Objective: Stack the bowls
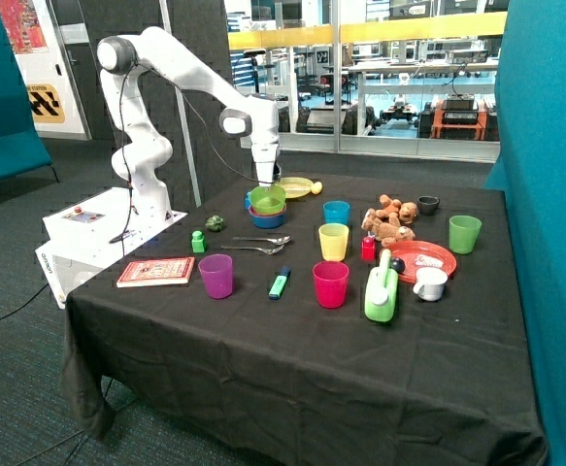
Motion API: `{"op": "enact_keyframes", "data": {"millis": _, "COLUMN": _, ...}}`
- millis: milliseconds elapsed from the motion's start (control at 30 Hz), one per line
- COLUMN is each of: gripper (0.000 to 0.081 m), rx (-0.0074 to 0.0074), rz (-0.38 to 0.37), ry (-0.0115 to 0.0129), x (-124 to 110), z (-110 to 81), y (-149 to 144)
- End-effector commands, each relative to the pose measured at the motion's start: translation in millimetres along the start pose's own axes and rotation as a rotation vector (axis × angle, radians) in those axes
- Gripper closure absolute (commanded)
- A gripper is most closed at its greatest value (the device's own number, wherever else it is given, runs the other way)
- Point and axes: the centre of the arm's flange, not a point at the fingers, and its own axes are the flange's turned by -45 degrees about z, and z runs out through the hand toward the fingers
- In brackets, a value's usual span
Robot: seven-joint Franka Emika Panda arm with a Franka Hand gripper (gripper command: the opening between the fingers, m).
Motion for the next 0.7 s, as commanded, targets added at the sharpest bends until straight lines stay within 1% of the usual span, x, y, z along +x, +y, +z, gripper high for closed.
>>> {"op": "enact_keyframes", "data": {"millis": 0, "gripper": 0.0808, "rx": -0.0004, "rz": 0.000, "ry": -0.0010, "x": 0.1, "z": 8.5, "y": 1.6}}
{"op": "enact_keyframes", "data": {"millis": 233, "gripper": 0.0808, "rx": -0.0004, "rz": -0.003, "ry": -0.0010, "x": -3.0, "z": 15.4, "y": -0.2}}
{"op": "enact_keyframes", "data": {"millis": 600, "gripper": 0.0807, "rx": -0.0004, "rz": -0.016, "ry": -0.0010, "x": 1.2, "z": 16.2, "y": -1.6}}
{"op": "enact_keyframes", "data": {"millis": 667, "gripper": 0.0712, "rx": -0.0004, "rz": -0.021, "ry": -0.0010, "x": 2.6, "z": 15.1, "y": -1.9}}
